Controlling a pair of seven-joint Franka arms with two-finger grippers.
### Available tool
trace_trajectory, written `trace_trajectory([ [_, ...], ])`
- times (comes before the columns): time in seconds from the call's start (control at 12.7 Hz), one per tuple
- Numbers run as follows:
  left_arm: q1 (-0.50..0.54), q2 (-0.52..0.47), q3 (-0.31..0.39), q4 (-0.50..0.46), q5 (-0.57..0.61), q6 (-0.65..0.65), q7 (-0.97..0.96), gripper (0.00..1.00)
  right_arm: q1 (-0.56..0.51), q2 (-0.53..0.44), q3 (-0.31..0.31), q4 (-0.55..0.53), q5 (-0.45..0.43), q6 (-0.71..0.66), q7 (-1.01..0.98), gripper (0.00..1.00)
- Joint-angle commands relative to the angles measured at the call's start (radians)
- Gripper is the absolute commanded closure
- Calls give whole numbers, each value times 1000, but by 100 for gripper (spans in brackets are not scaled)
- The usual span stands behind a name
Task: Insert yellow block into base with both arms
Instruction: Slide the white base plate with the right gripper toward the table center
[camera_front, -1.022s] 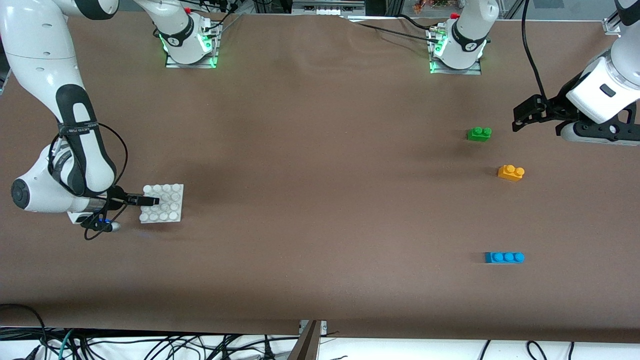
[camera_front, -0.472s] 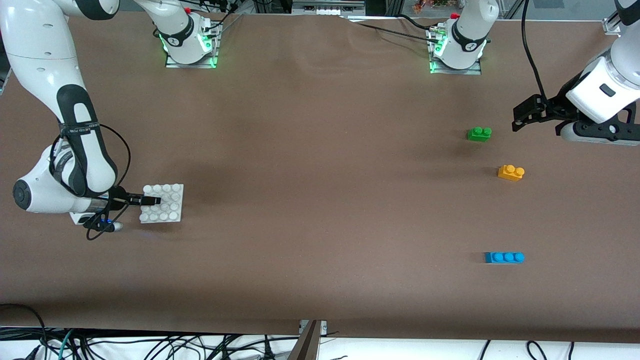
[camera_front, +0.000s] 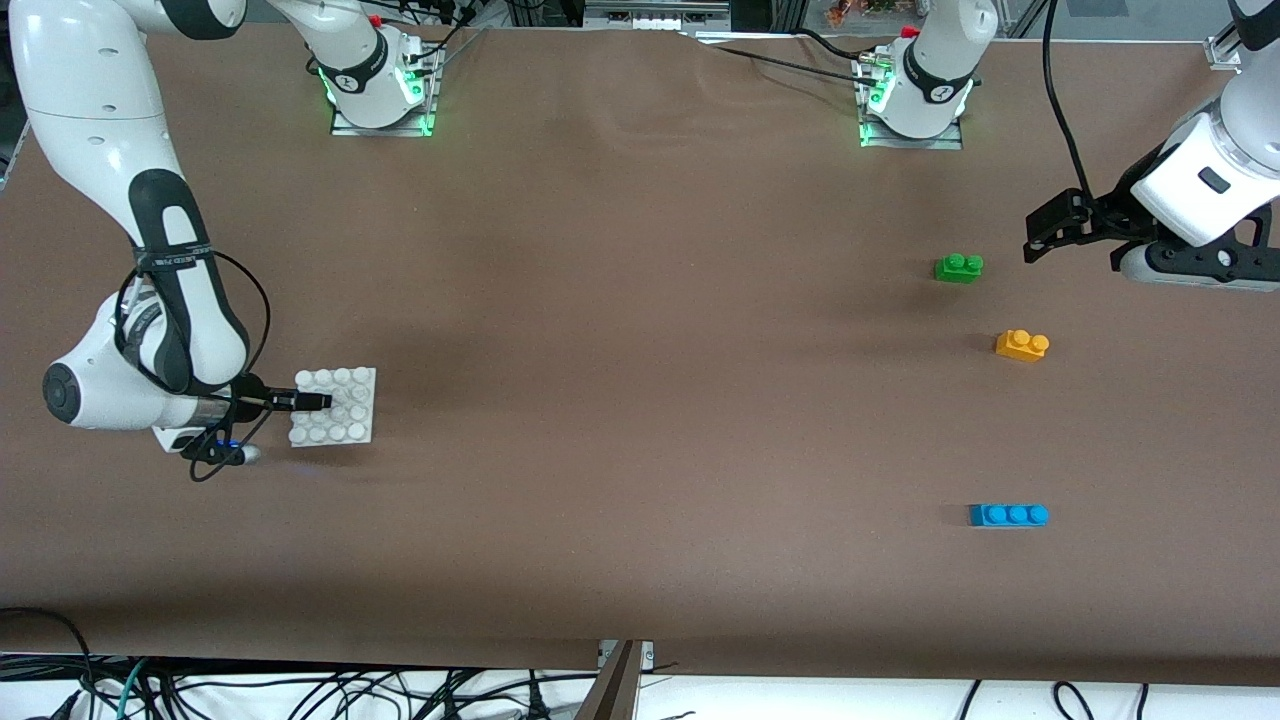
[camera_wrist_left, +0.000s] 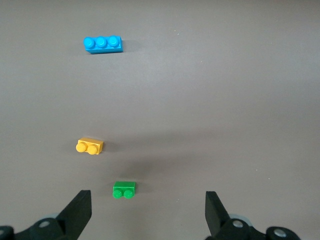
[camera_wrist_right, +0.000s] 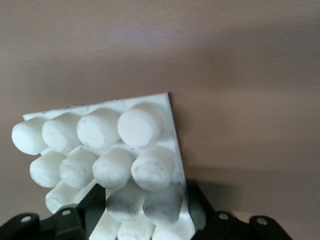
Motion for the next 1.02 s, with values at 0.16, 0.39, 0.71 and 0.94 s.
trace_trajectory([
  [0.16,11,-7,-6,5,-17,-12,9,0,52,21,4,3,13,0,57,25],
  [0.39,11,-7,-6,5,-17,-10,9,0,95,21,6,8,13,2,119,25],
  [0.71,13,-7,-6,5,-17,-10,9,0,158,28,6,14,13,13,193,25],
  [0.94,13,-7,-6,3,-17,-10,6,0,211,35,6,29,21,14,224,24],
])
